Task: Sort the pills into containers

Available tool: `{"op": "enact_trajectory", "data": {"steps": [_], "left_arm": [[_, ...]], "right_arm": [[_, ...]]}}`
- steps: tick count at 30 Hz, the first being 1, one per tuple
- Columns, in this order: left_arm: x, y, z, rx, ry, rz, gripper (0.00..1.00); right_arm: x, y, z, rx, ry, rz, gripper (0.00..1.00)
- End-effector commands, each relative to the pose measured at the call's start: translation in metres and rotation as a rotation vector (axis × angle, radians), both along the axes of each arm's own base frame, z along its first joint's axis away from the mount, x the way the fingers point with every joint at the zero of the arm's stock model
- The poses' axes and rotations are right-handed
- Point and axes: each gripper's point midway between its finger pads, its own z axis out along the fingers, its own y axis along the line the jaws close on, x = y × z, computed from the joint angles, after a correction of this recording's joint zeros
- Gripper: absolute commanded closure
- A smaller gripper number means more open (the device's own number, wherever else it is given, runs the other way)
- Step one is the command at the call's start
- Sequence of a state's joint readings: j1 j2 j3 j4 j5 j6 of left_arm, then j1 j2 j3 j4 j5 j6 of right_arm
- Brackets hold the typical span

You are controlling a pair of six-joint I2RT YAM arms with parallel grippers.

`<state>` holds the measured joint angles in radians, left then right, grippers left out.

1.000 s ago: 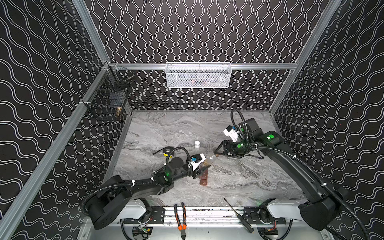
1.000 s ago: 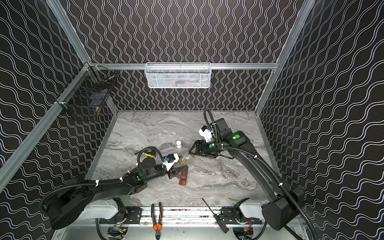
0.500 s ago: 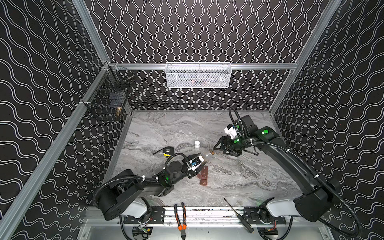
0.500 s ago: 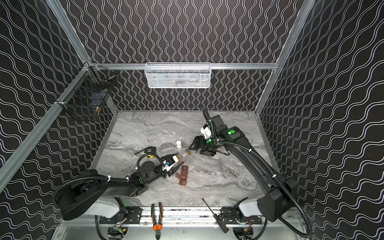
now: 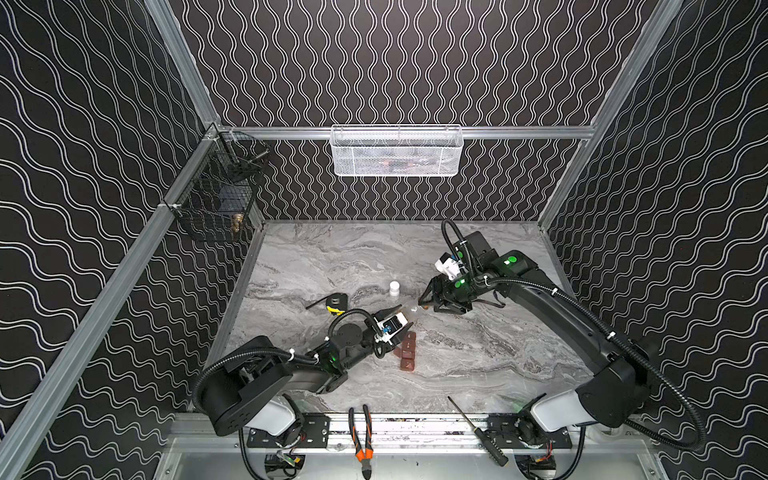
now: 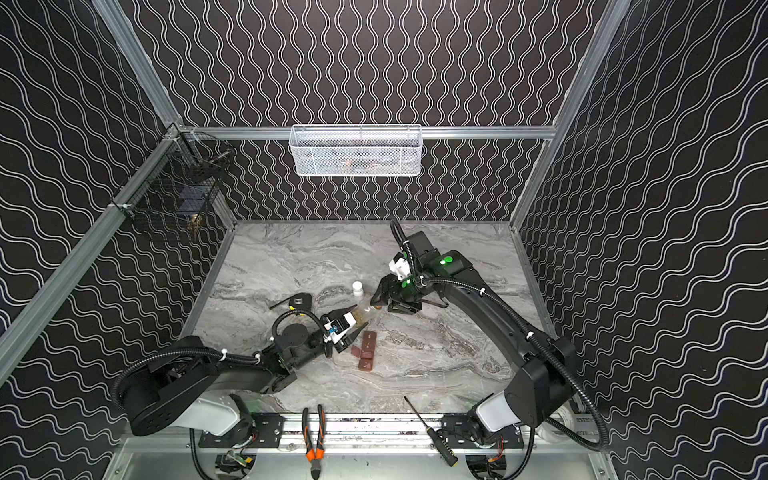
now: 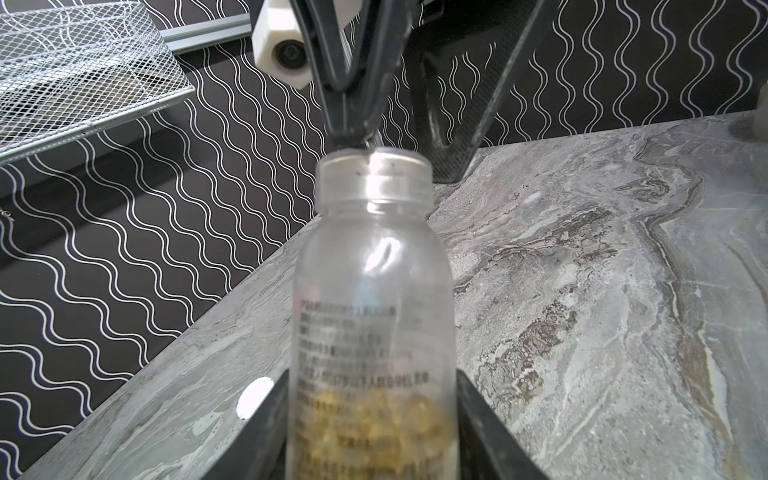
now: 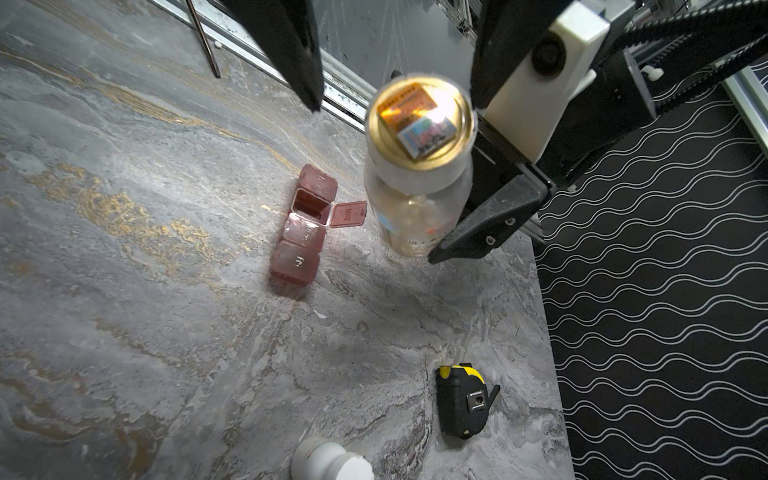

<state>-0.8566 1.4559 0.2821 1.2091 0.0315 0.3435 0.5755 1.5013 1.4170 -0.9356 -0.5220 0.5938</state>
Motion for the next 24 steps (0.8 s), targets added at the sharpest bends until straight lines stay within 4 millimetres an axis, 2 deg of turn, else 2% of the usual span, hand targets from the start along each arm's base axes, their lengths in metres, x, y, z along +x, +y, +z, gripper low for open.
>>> {"op": "enact_trajectory", "data": {"steps": [1,7,14,17,19,22,24], "left_arm": [[-0.0010,0.0000,0.0149,-0.043,-0.048,-0.004,0.80],[-0.0012,-0.0012,0.0122,-0.043,-0.039,-0.011,0.80],[-0.0017,-0.0023,0.0107,-0.044,-0.032,-0.017,0.81],[-0.0022,-0.0024,0.0095,-0.042,-0.028,-0.020,0.81],[-0.0022,-0.0028,0.0110,-0.046,-0.031,-0.020,0.80],[-0.0027,-0.0033,0.0117,-0.048,-0.029,-0.025,0.80],[-0.0033,-0.0037,0.0119,-0.048,-0.027,-0.029,0.81]], "right_arm": [[0.0022,0.0088,0.0051,0.027,-0.013,0.022,0.43],[0.0013,0.0161,0.0037,0.028,-0.013,0.043,0.43],[0.0030,0.0160,0.0030,0.018,-0.022,0.042,0.54],[0.0014,0.0163,0.0003,0.013,-0.016,0.048,0.55],[0.0003,0.0169,-0.0011,0.012,-0.013,0.052,0.55],[0.0001,0.0173,-0.0021,0.006,-0.013,0.052,0.47],[0.0003,0.0173,-0.0010,0.004,-0.019,0.052,0.46]]}}
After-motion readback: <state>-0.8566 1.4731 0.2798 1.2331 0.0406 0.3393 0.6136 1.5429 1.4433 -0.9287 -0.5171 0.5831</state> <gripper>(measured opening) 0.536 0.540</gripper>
